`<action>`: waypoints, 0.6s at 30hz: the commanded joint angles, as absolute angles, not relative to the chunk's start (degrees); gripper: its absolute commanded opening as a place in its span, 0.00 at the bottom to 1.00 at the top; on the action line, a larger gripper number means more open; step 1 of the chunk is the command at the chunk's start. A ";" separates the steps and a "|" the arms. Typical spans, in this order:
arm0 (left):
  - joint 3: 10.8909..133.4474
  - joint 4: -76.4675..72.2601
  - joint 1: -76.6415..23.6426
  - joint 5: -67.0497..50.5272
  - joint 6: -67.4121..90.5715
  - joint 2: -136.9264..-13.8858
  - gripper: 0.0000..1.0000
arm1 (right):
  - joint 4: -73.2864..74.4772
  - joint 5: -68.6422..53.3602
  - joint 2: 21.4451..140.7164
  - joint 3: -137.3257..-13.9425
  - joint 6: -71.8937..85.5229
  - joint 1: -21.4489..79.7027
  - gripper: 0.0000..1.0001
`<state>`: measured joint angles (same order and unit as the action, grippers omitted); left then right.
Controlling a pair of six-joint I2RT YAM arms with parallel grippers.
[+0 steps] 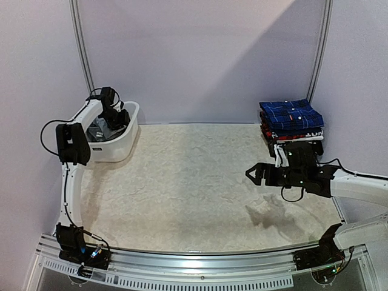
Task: Fold and stack the mixed laundry pile
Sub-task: Pick up the rectangle-folded T-shirt from the bin.
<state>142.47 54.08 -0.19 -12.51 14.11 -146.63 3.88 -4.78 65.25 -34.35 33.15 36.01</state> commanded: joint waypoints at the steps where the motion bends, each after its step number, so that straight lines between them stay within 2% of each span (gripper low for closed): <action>1: 145.09 53.31 -0.01 -26.88 9.57 -151.15 0.51 | 4.74 -4.34 67.62 -37.23 32.54 36.55 0.99; 5: 145.60 53.25 -0.01 -29.15 2.07 -152.04 0.56 | 5.36 -5.07 70.05 -39.32 32.06 36.53 0.99; 8: 141.06 48.85 1.33 -30.39 -1.90 -150.19 0.60 | 5.89 -5.19 71.92 -40.93 31.40 36.59 0.99; 14: 132.84 39.95 3.15 -31.81 -3.62 -146.13 0.61 | 7.87 -5.72 75.24 -44.45 30.44 36.61 0.99; 18: 128.94 37.93 5.52 -37.21 -4.79 -143.78 0.61 | 7.74 -5.98 76.15 -44.93 29.85 36.66 0.99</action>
<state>132.90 41.71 3.18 -31.31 -1.69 -148.09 6.46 -5.23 75.09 -43.53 31.11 36.01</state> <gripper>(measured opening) 0.609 0.989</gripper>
